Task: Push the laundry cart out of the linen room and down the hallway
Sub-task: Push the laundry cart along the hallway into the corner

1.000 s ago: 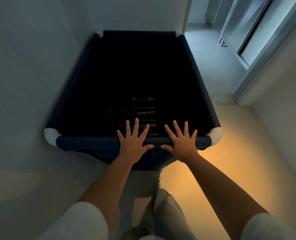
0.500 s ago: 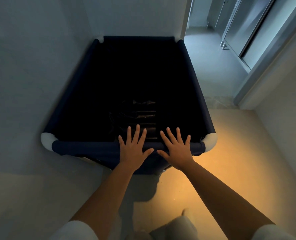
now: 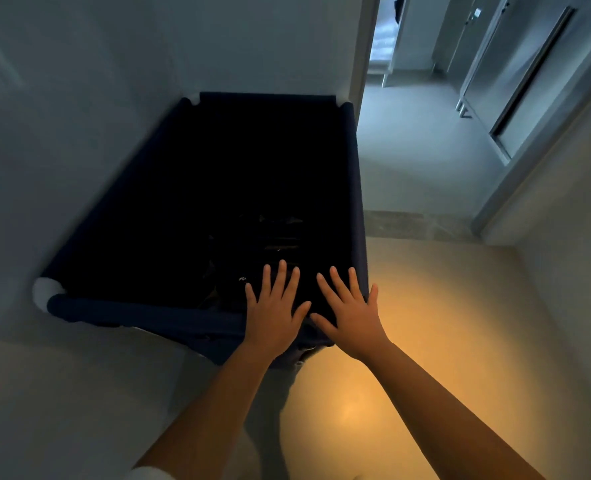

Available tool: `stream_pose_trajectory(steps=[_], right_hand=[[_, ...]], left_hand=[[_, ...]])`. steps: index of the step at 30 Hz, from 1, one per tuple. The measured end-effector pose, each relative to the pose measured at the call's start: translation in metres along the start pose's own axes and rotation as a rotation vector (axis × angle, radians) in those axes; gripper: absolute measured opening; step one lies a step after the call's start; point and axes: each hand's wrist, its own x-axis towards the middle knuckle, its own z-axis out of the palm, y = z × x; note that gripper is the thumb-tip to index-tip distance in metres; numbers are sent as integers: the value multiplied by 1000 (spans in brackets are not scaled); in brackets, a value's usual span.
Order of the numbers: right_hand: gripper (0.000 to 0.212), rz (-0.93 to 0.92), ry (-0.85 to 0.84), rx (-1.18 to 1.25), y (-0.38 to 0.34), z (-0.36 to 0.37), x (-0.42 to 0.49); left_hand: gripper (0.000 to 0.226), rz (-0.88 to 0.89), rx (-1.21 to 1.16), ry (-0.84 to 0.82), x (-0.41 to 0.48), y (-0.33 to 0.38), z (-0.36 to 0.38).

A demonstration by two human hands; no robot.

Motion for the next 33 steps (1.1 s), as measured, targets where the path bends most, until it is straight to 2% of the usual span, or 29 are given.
stream_pose_trajectory(steps=[7, 15, 25, 28, 33], right_hand=[[69, -52, -46, -22, 69, -23, 15], [67, -200, -60, -11, 114, -37, 80], [64, -396, -57, -23, 141, -67, 196], [64, -423, -94, 7, 145, -69, 219], [63, -569, -138, 20, 146, -61, 259]], left_hand=[[66, -57, -41, 40, 33, 64, -4], [69, -112, -21, 71, 96, 83, -4], [70, -329, 21, 154, 191, 77, -14], [69, -384, 34, 201, 202, 73, -20], [68, -565, 56, 244, 210, 69, -20]])
